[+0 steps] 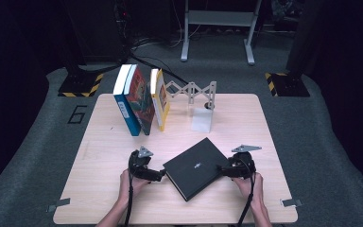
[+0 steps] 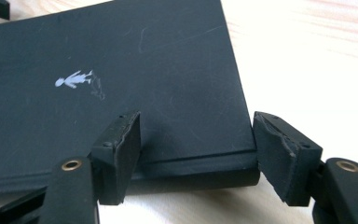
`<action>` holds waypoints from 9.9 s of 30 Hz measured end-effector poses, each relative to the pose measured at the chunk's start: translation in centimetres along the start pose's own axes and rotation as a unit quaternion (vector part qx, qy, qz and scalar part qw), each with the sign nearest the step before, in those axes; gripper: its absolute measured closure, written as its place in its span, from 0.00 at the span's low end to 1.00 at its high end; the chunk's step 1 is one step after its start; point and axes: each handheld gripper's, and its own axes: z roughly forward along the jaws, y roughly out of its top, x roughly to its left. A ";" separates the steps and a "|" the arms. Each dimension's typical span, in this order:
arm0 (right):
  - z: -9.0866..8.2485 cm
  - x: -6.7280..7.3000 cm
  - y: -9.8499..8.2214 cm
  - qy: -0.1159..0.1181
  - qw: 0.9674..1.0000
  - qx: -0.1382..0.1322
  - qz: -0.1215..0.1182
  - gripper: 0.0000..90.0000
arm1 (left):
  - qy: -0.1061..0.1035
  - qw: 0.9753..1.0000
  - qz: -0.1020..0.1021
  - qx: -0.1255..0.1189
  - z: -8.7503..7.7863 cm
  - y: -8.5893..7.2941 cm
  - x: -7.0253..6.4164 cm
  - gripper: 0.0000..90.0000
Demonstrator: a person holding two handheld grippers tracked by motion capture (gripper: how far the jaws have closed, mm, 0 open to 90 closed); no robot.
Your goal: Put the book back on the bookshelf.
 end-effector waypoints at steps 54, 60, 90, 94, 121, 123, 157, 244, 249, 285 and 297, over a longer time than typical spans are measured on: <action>1.0 -1.5 1.4 -0.005 1.000 -0.001 0.027 0.43 | -0.002 0.999 0.010 0.039 2.2 2.0 -1.8 0.00; -0.2 -1.2 0.3 -0.021 0.999 0.002 0.036 0.43 | 0.003 0.999 0.009 0.038 3.3 3.0 -1.7 0.00; 1.8 -1.9 4.1 -0.031 0.999 0.011 -0.017 0.24 | -0.056 0.998 0.016 -0.034 -0.4 -1.9 -3.6 0.00; 2.5 -2.1 4.9 -0.024 0.999 0.016 -0.018 0.24 | -0.067 0.997 0.020 -0.034 -0.6 -2.4 -4.3 0.00; 0.7 -2.7 1.5 -0.026 1.000 0.003 -0.002 0.30 | -0.058 0.998 0.032 -0.020 1.6 0.1 -4.3 0.00; 0.4 -2.7 1.1 -0.023 1.000 0.000 0.007 0.31 | -0.051 0.998 0.032 -0.017 1.8 0.5 -4.0 0.00; 1.2 -0.9 2.2 -0.007 1.000 0.023 -0.018 0.39 | -0.015 1.000 0.010 0.018 4.4 3.4 -3.8 0.00; -4.0 -3.6 -1.3 -0.087 0.994 0.007 0.059 0.46 | -0.034 0.999 0.009 0.034 10.3 8.9 -8.9 0.00; -4.3 -6.2 -2.0 -0.032 0.994 -0.019 0.107 0.43 | -0.025 0.999 0.022 0.037 8.5 7.7 -7.2 0.00; -1.2 -8.8 1.9 0.005 0.990 0.032 0.138 0.32 | 0.075 0.997 0.017 0.000 -1.0 -2.1 1.7 0.00; -2.4 -7.9 2.9 -0.013 0.993 0.027 0.118 0.32 | 0.078 0.997 0.016 -0.002 -1.0 -2.1 1.7 0.00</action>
